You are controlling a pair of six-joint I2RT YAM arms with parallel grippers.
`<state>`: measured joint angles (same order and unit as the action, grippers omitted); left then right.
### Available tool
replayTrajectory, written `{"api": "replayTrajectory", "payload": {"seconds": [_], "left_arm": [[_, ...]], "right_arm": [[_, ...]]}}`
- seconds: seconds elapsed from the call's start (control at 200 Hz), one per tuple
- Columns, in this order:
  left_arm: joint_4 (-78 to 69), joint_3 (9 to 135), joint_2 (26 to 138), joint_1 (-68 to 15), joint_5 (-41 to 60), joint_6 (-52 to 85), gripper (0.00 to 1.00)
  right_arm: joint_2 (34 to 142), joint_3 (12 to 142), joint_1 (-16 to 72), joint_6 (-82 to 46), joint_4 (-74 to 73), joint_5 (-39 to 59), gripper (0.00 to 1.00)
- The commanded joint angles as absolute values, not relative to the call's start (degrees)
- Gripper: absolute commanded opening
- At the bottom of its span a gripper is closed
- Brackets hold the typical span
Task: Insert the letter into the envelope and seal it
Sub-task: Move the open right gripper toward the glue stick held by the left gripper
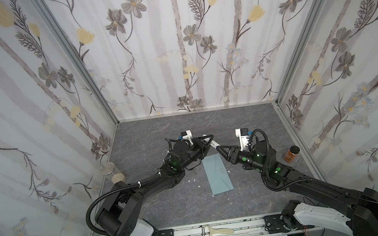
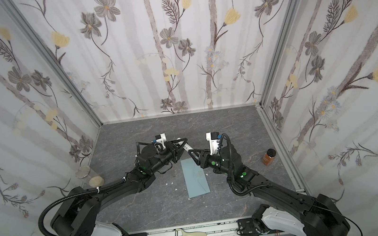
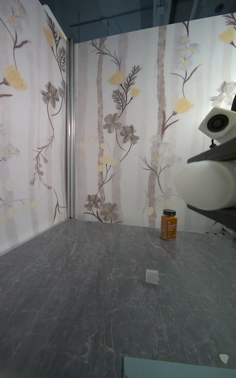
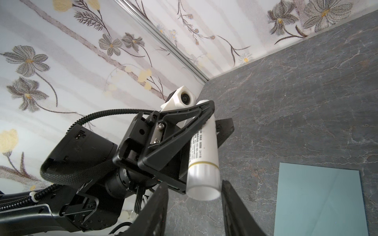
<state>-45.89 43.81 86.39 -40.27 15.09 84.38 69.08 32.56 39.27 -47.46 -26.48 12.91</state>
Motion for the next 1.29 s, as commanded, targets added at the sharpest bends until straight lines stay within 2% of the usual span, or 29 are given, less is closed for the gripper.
{"api": "replayTrajectory", "payload": {"seconds": [0.0, 0.32, 0.39, 0.485, 0.565, 0.87, 1.049, 1.289], "left_arm": [[-48.9, 44.2, 86.0, -40.5, 14.8, 84.0, 0.00], [-48.9, 44.0, 85.9, -40.6, 14.5, 84.1, 0.00], [-48.9, 43.8, 85.8, -40.5, 14.3, 84.1, 0.00], [-48.9, 43.7, 85.7, -40.5, 14.1, 84.1, 0.00], [-48.9, 43.7, 85.7, -40.4, 14.0, 84.0, 0.00], [-48.9, 43.9, 85.8, -40.4, 14.4, 84.1, 0.00], [-48.8, 43.9, 85.8, -40.5, 14.8, 84.2, 0.00], [-48.8, 44.0, 86.2, -40.5, 16.3, 84.5, 0.00]], "right_arm": [[69.8, 33.5, 39.5, -47.6, -27.8, 11.2, 0.42], [71.3, 35.5, 40.3, -46.5, -25.6, 9.8, 0.30], [71.4, 36.0, 40.7, -46.1, -24.3, 9.1, 0.31], [71.1, 35.8, 41.2, -46.0, -23.6, 8.8, 0.39], [70.8, 35.3, 41.6, -45.9, -23.5, 8.6, 0.40], [70.4, 35.2, 41.8, -45.6, -23.5, 7.7, 0.25], [71.0, 37.3, 42.3, -42.7, -19.9, 6.1, 0.21], [71.0, 40.7, 45.2, -34.2, -10.9, -1.6, 0.18]]}}
